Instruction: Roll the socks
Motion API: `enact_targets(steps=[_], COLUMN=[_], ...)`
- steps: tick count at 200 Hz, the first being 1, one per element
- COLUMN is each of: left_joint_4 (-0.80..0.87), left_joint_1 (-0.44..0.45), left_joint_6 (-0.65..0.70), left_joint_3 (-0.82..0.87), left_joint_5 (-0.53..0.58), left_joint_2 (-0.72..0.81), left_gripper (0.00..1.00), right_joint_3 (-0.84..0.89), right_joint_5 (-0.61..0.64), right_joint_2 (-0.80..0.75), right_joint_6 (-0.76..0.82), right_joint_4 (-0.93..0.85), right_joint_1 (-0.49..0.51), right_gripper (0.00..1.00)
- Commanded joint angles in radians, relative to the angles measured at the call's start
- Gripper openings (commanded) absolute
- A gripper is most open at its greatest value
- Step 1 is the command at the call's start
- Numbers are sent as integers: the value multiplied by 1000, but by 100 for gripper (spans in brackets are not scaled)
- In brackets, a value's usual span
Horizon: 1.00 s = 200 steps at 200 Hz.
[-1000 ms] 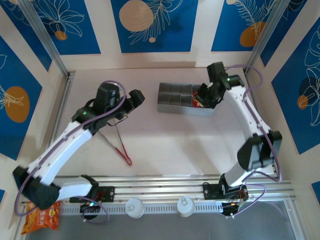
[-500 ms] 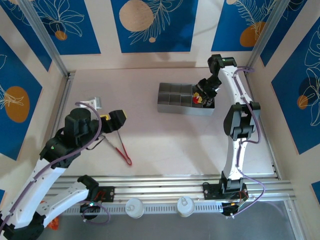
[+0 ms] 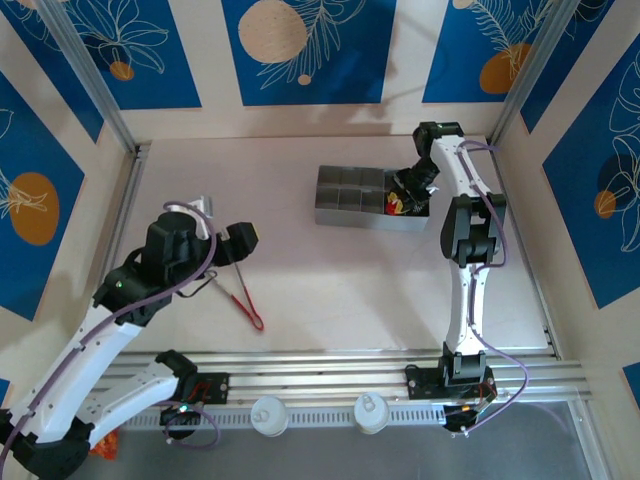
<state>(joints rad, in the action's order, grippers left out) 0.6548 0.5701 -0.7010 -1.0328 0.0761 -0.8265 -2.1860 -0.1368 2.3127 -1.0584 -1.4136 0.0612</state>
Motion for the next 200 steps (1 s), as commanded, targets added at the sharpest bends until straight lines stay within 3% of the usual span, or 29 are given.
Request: enact_targets(steps=[1,12,50,71,112,142,155,167,176,200], left_joint_4=[-29,-30,-22,-17,-6,24,64,117,163,262], left_joint_1=[-4,-3,-3,-4,-4,-4,-6,-9,-14,-27], left_joint_6=[-9,-12,-17,-17,-19,-17,-30,-45,-58,-58], left_joint_3=[-29,-29,-35,-35,-43,-65,-84,-110,-133,-180], left_joint_5=[-11,-9,-6,-5,-3,12,33,49,69,99], left_joint_2=[0,0,7,13,17,13,5,-9,-22,-48], left_gripper=[93,93,93,93,93,94,95,96,100,100], right_joint_3=[-31,-37,-96,-139,-207,-208,-165,-50,62,341], right_joint_5=[-39,-41,-2,25,69,181,272,371,421,477], right_joint_2=[22,30,37,29,-9,-103,-182,-306,-409,-667], right_joint_6=[-44,-45,-39,-36,-26,17,61,135,189,288], right_joint_4=[-3,1,-34,-68,-105,-96,-61,35,121,287], right_joint_1=[-1,0,18,27,31,35,48,71,85,70], right_gripper=[1,8,48,59,66,66,67,78,100,99])
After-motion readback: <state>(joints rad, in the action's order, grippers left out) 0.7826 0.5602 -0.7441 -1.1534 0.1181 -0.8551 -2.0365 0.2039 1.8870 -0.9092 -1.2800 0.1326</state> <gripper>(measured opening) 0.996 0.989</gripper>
